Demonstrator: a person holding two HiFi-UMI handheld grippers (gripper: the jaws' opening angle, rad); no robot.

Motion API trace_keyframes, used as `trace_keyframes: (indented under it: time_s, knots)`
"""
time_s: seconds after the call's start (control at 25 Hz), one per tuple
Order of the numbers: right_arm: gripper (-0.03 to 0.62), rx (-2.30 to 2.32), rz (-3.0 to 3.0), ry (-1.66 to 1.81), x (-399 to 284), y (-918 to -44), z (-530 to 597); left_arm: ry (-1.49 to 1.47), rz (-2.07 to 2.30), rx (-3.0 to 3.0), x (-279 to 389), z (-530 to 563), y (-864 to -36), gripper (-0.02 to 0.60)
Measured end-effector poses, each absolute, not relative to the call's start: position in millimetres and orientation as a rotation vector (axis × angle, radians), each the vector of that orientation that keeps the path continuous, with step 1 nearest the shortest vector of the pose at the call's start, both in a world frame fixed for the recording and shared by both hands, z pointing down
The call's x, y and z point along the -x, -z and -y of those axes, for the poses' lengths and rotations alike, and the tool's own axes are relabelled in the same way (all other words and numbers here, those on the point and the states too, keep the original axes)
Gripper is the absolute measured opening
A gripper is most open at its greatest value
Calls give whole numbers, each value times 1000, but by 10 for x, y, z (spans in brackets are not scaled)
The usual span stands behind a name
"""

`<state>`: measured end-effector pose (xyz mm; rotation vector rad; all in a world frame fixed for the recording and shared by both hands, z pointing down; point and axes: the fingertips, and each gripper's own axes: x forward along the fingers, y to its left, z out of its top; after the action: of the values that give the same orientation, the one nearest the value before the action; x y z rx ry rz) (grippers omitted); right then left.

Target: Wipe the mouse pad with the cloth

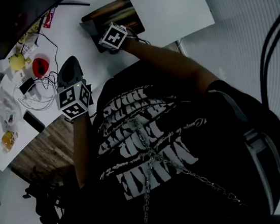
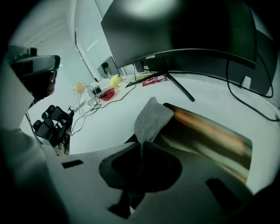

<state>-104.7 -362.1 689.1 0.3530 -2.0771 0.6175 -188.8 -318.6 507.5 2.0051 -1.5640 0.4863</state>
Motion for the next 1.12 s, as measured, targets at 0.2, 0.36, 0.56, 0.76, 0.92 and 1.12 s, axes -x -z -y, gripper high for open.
trace_keyframes:
  time_s: [0.2, 0.36, 0.56, 0.76, 0.92, 1.12]
  knots:
    - [17, -551, 2014, -622, 255, -6890, 3922, -478, 1545, -2015, 1939, 3152, -5108, 0]
    - [17, -809, 1990, -706, -621, -6855, 4251, -464, 1516, -2042, 1931, 3157, -5125, 0]
    - [17, -817, 1994, -820, -414, -6726, 4157, -457, 1509, -2070, 1906, 3225, -5070, 0]
    - [17, -455, 2161, -736, 714, -6717, 3445, -475, 1531, -2105, 1894, 3247, -5030, 0]
    - [17, -401, 2154, -709, 869, -6845, 3257, -504, 1519, -2111, 1831, 3243, -5070, 0]
    - [17, -458, 2145, -726, 589, -6770, 3427, -521, 1486, -2100, 1706, 3302, -5076, 0]
